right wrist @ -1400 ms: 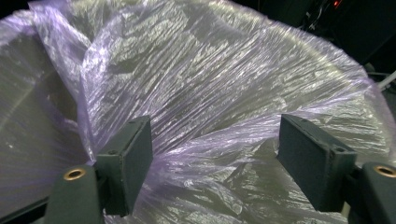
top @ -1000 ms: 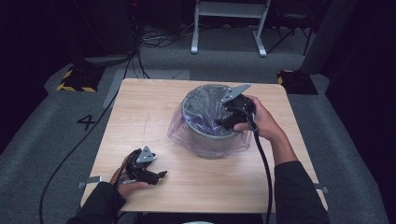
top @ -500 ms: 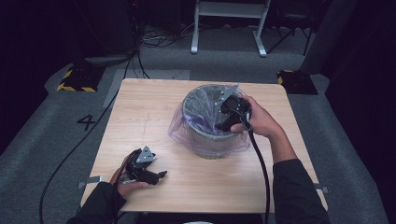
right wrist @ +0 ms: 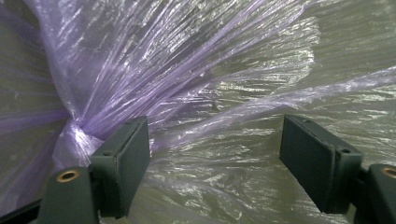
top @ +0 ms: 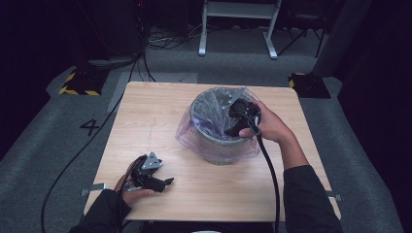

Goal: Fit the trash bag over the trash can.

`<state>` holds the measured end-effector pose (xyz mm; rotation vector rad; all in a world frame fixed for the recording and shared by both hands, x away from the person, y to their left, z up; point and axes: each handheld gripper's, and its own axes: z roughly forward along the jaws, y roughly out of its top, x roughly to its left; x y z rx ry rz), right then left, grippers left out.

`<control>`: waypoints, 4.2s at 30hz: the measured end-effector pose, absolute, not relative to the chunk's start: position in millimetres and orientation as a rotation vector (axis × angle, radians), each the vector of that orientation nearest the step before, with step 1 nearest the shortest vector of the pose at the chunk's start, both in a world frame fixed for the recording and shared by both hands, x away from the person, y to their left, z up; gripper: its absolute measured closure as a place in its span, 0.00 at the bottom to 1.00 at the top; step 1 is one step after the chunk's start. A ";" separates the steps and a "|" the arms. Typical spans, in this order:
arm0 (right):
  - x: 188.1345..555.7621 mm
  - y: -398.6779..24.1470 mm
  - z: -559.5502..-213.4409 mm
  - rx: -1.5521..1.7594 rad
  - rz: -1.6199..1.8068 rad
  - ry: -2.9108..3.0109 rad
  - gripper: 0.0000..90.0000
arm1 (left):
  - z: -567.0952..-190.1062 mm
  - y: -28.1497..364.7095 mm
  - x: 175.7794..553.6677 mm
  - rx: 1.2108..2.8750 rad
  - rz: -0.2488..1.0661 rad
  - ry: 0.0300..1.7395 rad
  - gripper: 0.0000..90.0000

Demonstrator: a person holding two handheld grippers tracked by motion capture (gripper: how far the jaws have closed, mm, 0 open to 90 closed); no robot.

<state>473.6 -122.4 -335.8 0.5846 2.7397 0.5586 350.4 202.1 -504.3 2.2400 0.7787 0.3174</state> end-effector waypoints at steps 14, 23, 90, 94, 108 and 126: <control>472.0 -123.5 -334.8 0.582 0.583 2.725 0.25 | -504.4 202.1 350.4 2.239 0.317 0.779 0.17; 468.4 -131.1 -332.8 0.617 0.684 2.675 0.25 | -504.3 202.1 350.4 2.240 0.317 0.779 0.17; 387.8 -228.2 -309.0 0.637 1.141 2.282 0.21 | -504.3 202.1 350.4 2.240 0.319 0.780 0.17; 384.2 -231.4 -312.5 0.638 1.147 2.279 0.21 | -504.3 201.9 350.8 2.240 0.319 0.777 0.17; 376.1 -235.5 -333.6 0.642 1.074 2.329 0.21 | -504.3 201.9 350.8 2.240 0.321 0.777 0.17; 370.5 -241.5 -376.5 0.689 0.975 2.406 0.21 | -504.4 201.8 350.8 2.240 0.320 0.777 0.17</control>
